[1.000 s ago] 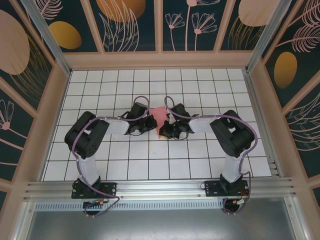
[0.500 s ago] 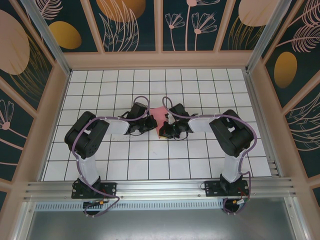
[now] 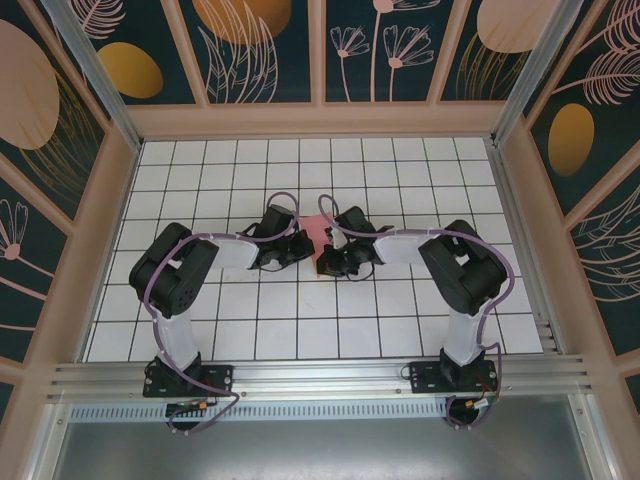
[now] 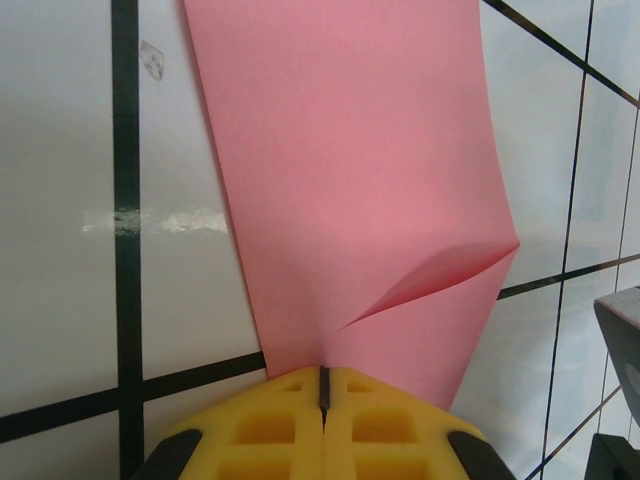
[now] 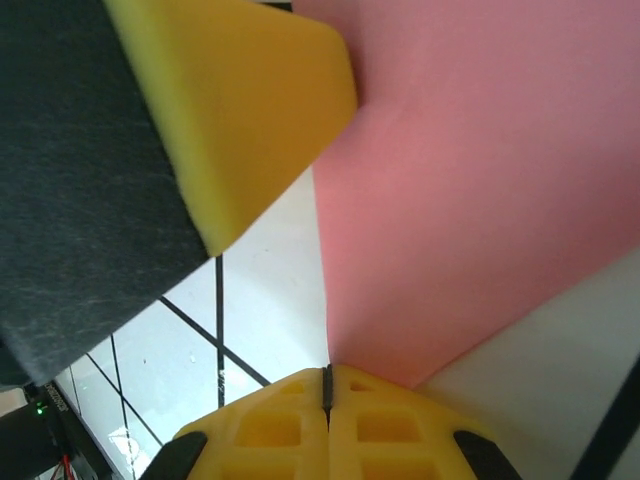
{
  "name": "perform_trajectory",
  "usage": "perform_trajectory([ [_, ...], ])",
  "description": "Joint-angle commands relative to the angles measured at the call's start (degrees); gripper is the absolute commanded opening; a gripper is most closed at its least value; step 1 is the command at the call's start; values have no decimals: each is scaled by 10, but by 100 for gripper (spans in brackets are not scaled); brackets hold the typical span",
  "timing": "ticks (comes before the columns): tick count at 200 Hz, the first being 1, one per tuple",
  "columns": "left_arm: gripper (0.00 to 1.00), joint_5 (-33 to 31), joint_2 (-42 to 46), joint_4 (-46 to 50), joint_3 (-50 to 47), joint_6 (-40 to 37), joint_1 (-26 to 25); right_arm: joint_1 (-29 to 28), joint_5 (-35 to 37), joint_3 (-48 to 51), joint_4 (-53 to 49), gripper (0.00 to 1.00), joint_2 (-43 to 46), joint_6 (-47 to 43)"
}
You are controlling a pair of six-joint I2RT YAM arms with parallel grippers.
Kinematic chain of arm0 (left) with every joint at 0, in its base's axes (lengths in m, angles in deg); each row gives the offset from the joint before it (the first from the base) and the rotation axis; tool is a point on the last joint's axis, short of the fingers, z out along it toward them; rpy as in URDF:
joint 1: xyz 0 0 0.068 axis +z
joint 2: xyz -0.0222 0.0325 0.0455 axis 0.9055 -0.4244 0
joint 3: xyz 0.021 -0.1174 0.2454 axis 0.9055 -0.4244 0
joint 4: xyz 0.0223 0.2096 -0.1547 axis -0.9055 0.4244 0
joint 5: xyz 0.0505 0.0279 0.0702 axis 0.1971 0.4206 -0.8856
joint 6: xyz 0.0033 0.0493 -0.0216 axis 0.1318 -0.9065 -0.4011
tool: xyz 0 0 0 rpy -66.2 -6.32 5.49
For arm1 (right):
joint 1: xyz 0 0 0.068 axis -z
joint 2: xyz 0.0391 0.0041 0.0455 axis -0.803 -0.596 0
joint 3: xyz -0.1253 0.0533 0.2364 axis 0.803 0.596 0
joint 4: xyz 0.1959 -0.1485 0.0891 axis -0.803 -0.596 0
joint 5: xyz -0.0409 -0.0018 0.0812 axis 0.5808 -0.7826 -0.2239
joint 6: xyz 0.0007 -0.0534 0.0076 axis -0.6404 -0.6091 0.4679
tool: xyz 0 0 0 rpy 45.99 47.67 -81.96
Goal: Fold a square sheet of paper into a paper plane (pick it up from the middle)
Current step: Third fold the triangle at the center of the table.
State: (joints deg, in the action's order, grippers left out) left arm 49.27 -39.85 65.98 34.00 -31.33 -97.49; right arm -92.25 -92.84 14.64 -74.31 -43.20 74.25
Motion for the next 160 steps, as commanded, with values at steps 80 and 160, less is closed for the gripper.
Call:
perform_trajectory([
  [80, 0, -75, -41, 91, -24, 0, 7, -17, -16, 25, -27, 4, -6, 10],
  [160, 0, -65, -36, 88, -24, -3, 7, 11, -5, -16, 18, 4, 31, 41],
])
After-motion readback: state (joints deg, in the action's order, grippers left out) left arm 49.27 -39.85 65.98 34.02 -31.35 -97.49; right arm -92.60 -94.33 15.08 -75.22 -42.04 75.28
